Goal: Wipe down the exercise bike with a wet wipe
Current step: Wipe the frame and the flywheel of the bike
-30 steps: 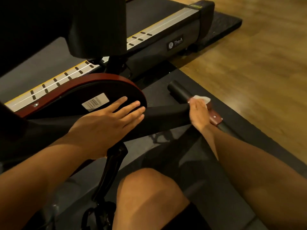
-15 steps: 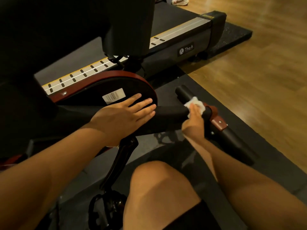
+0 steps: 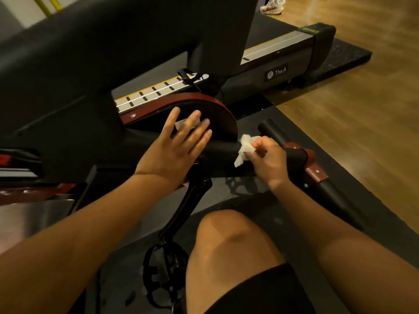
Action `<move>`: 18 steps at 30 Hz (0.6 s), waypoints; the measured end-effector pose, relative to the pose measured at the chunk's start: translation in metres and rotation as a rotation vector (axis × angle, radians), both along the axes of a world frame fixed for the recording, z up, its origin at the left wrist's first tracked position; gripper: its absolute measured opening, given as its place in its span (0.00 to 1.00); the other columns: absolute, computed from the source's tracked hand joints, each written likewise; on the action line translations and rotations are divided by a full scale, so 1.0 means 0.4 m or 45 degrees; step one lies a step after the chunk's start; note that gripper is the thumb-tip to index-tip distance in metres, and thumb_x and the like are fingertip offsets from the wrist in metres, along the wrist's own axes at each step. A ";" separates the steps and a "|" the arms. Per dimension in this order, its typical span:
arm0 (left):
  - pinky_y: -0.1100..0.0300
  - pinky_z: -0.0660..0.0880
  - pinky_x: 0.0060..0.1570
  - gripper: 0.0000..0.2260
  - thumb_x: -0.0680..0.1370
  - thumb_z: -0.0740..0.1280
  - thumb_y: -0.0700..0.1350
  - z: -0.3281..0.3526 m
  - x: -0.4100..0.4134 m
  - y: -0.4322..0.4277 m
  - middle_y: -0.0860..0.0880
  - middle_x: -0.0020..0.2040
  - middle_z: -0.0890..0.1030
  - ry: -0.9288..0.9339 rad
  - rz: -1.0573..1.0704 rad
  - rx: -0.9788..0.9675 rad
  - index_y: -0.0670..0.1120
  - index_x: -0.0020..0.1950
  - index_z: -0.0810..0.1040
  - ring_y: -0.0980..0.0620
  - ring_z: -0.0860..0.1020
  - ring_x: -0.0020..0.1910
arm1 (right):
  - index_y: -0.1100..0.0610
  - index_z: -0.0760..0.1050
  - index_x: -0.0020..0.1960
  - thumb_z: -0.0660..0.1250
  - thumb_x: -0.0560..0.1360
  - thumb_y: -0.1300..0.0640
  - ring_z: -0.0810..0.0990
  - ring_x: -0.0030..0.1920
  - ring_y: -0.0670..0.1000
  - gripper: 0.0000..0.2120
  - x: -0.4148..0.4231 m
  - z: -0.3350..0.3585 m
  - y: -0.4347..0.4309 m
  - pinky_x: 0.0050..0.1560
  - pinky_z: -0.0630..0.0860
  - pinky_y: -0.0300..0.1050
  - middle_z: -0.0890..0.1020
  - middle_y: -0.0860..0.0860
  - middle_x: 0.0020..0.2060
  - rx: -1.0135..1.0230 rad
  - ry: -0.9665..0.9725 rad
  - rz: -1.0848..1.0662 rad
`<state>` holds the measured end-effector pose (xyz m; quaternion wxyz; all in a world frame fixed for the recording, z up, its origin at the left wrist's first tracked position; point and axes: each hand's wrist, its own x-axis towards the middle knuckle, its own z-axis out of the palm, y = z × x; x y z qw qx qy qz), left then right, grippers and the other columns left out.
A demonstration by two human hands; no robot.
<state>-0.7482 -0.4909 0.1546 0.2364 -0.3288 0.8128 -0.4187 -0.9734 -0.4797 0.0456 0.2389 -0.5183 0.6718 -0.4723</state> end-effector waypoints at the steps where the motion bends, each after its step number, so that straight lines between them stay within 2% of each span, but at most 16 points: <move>1: 0.29 0.32 0.69 0.48 0.78 0.54 0.68 -0.004 0.009 0.013 0.38 0.78 0.31 0.008 0.028 -0.039 0.39 0.76 0.27 0.33 0.31 0.75 | 0.55 0.75 0.39 0.71 0.73 0.57 0.75 0.41 0.45 0.07 -0.011 -0.010 0.002 0.44 0.71 0.39 0.76 0.49 0.40 0.010 0.039 0.011; 4: 0.29 0.33 0.68 0.47 0.79 0.55 0.66 -0.021 0.013 0.014 0.38 0.78 0.31 0.084 0.002 -0.048 0.40 0.76 0.27 0.31 0.33 0.76 | 0.55 0.79 0.40 0.70 0.75 0.58 0.79 0.44 0.50 0.05 0.016 -0.007 0.028 0.49 0.71 0.32 0.79 0.49 0.38 0.140 0.270 0.060; 6: 0.29 0.35 0.69 0.45 0.79 0.53 0.65 -0.016 0.001 0.012 0.38 0.78 0.31 0.093 0.002 -0.002 0.40 0.76 0.27 0.31 0.34 0.76 | 0.59 0.83 0.46 0.70 0.74 0.62 0.81 0.48 0.54 0.03 0.079 0.005 0.040 0.55 0.74 0.39 0.83 0.55 0.43 0.094 0.179 0.177; 9: 0.30 0.35 0.70 0.53 0.75 0.56 0.72 -0.004 0.010 0.019 0.38 0.77 0.28 0.086 0.016 -0.012 0.40 0.75 0.25 0.33 0.31 0.75 | 0.60 0.84 0.50 0.71 0.73 0.62 0.81 0.48 0.54 0.06 0.159 0.038 0.062 0.49 0.69 0.37 0.84 0.56 0.45 -0.058 0.279 0.431; 11: 0.30 0.30 0.68 0.58 0.70 0.58 0.76 0.025 0.047 0.022 0.37 0.76 0.28 0.185 0.092 -0.090 0.41 0.74 0.24 0.34 0.29 0.74 | 0.56 0.84 0.48 0.69 0.75 0.58 0.80 0.48 0.53 0.06 0.119 0.033 0.044 0.46 0.68 0.36 0.84 0.53 0.44 0.091 0.398 0.504; 13: 0.34 0.27 0.68 0.58 0.69 0.54 0.78 0.056 0.092 0.027 0.36 0.76 0.30 0.286 0.159 -0.173 0.40 0.74 0.25 0.32 0.30 0.74 | 0.49 0.82 0.43 0.67 0.76 0.54 0.80 0.46 0.50 0.06 0.036 0.017 0.030 0.42 0.68 0.36 0.81 0.48 0.40 0.342 0.555 0.532; 15: 0.36 0.26 0.68 0.56 0.70 0.50 0.78 0.066 0.118 0.026 0.35 0.78 0.33 0.317 0.131 -0.184 0.40 0.75 0.27 0.32 0.34 0.76 | 0.45 0.82 0.41 0.69 0.74 0.53 0.80 0.46 0.47 0.05 -0.020 0.019 0.033 0.46 0.71 0.37 0.81 0.45 0.40 0.418 0.440 0.487; 18: 0.36 0.30 0.71 0.52 0.71 0.50 0.77 0.058 0.116 0.019 0.35 0.79 0.38 0.363 0.036 -0.126 0.42 0.79 0.35 0.33 0.40 0.78 | 0.47 0.83 0.41 0.70 0.74 0.55 0.81 0.41 0.42 0.05 0.035 0.046 0.026 0.45 0.77 0.35 0.82 0.43 0.39 0.228 0.381 0.594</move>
